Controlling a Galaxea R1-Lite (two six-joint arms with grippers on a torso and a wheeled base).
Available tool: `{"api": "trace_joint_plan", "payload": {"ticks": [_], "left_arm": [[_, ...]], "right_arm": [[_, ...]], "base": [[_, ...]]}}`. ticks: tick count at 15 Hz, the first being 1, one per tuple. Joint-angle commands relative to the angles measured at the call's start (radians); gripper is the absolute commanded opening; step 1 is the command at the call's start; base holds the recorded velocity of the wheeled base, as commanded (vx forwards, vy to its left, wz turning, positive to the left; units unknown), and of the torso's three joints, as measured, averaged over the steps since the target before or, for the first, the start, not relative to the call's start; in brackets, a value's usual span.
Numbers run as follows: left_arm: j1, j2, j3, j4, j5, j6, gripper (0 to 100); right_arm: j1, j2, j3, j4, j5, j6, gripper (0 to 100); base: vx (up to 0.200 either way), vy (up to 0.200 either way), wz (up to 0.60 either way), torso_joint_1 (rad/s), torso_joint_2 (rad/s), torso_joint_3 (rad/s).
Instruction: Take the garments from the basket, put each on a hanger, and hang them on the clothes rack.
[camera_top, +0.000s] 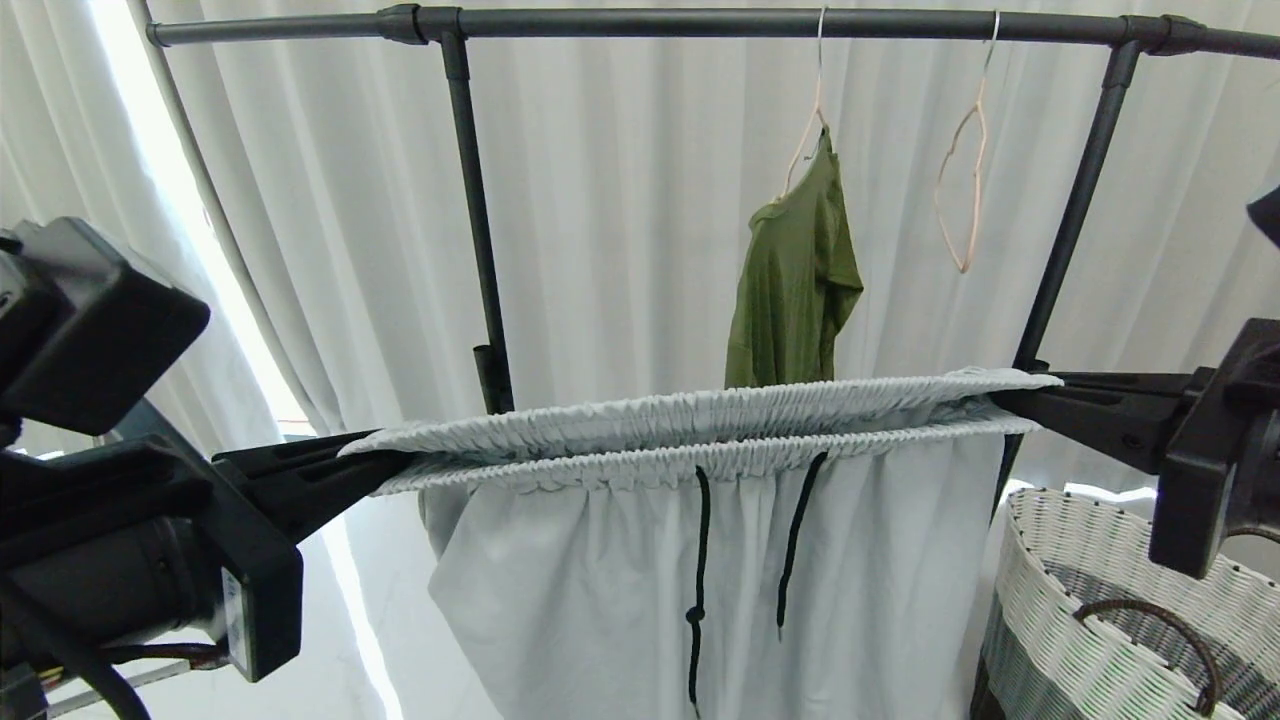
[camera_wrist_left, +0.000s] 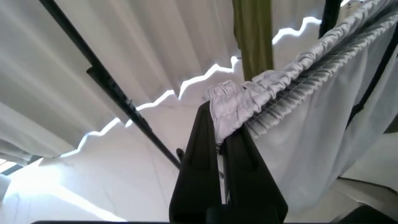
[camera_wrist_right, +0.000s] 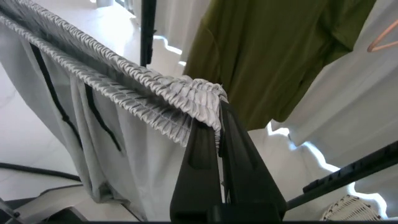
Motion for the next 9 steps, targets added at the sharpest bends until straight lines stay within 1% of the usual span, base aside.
{"api": "trace_joint_plan", "payload": {"ticks": [1, 2, 4, 6, 7, 8, 9], "left_arm": [[0.011, -0.006, 0.029, 0.001, -0.004, 0.001, 0], [0.013, -0.02, 0.048, -0.001, -0.007, 0.007, 0], [0.014, -0.018, 0.019, -0.001, -0.018, 0.01, 0], [0.053, 0.064, -0.145, 0.009, -0.018, 0.01, 0], [0.056, 0.103, -0.222, 0.035, -0.018, 0.007, 0], [0.053, 0.144, -0.346, 0.13, -0.02, -0.01, 0], [0.033, 0.176, -0.449, 0.226, -0.023, -0.045, 0]], "right_arm": [[-0.001, -0.003, -0.01, 0.005, -0.001, 0.0, 0], [-0.001, -0.003, -0.014, 0.007, -0.001, 0.0, 0], [-0.001, -0.003, -0.031, 0.008, 0.0, -0.008, 0], [-0.001, 0.005, -0.098, 0.01, 0.0, -0.025, 0], [-0.001, 0.017, -0.141, 0.014, 0.0, -0.026, 0], [-0.001, 0.036, -0.215, 0.033, 0.003, -0.029, 0], [-0.001, 0.056, -0.276, 0.057, 0.008, -0.031, 0]], "base": [[0.0, 0.0, 0.0, 0.0, 0.0, 0.0], [0.0, 0.0, 0.0, 0.0, 0.0, 0.0], [0.0, 0.0, 0.0, 0.0, 0.0, 0.0], [0.0, 0.0, 0.0, 0.0, 0.0, 0.0], [0.0, 0.0, 0.0, 0.0, 0.0, 0.0], [0.0, 0.0, 0.0, 0.0, 0.0, 0.0], [0.0, 0.0, 0.0, 0.0, 0.0, 0.0]]}}
